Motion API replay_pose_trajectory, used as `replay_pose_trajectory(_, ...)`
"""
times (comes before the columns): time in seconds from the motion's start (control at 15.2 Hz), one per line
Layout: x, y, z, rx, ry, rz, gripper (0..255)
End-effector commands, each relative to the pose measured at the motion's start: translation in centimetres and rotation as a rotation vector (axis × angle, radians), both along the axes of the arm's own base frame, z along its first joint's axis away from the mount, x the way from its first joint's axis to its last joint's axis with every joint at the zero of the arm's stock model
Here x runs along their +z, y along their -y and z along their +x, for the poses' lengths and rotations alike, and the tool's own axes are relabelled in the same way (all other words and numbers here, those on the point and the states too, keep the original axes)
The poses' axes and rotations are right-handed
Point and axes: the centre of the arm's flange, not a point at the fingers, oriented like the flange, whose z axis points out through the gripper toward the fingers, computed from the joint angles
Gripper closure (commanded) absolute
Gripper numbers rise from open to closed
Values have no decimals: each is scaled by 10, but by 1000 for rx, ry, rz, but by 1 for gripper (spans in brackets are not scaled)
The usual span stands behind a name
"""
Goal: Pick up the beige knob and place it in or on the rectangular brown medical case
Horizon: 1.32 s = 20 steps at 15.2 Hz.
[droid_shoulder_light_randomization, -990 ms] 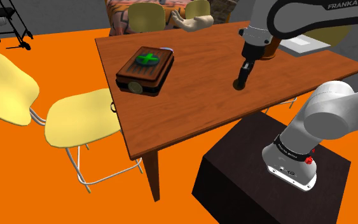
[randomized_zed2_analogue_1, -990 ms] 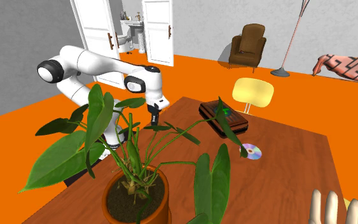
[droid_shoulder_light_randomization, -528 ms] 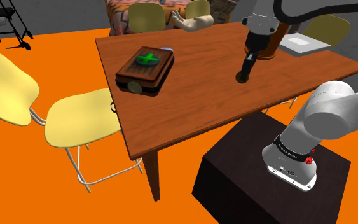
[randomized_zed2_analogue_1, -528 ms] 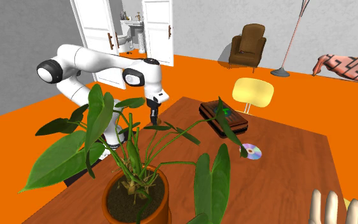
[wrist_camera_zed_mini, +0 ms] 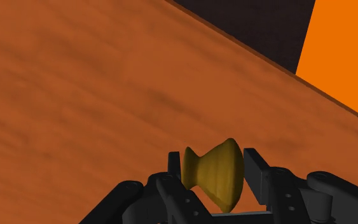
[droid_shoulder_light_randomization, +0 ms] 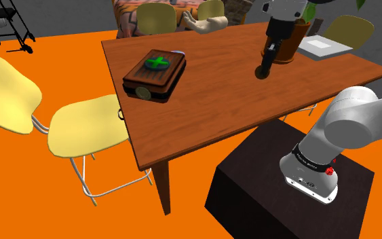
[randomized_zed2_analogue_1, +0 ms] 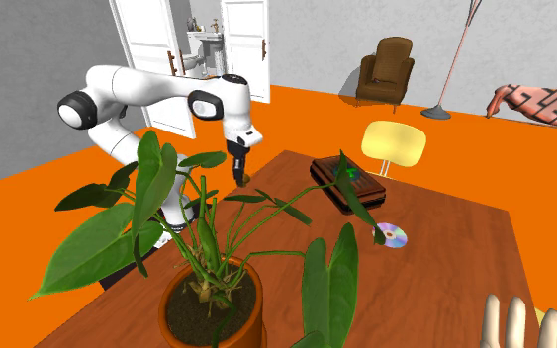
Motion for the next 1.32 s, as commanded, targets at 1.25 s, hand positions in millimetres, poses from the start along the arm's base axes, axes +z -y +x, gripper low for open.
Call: replay_pose_trajectory(1.25,66,-53,91,0,0,0,255)
